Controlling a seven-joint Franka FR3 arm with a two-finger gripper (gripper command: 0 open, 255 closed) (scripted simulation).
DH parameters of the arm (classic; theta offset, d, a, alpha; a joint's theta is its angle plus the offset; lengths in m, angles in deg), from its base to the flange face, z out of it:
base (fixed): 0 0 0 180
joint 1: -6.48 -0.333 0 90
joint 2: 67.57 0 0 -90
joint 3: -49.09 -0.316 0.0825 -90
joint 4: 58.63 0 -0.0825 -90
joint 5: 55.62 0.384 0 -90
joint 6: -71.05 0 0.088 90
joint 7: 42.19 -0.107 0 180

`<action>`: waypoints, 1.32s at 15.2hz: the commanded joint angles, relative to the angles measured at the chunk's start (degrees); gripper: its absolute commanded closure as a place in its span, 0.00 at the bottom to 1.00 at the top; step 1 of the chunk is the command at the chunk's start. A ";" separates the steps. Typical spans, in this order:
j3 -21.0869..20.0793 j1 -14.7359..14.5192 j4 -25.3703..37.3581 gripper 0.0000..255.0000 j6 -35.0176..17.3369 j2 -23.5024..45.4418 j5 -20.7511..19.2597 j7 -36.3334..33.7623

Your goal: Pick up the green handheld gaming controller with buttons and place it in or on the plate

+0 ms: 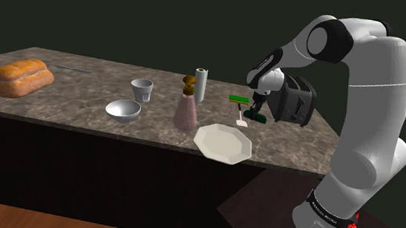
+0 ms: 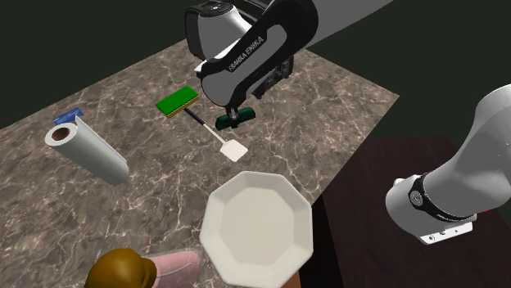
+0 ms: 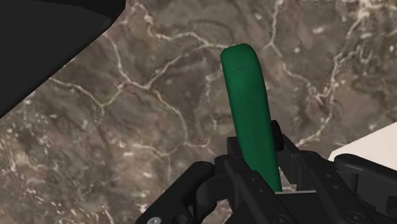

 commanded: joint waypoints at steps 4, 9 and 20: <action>0.19 -0.16 -0.02 1.00 0.56 -0.60 -0.30 -0.20; 1.09 -0.83 0.24 1.00 3.51 -3.44 -1.79 -1.17; 2.44 -1.84 1.70 1.00 9.80 -8.61 -4.60 -3.00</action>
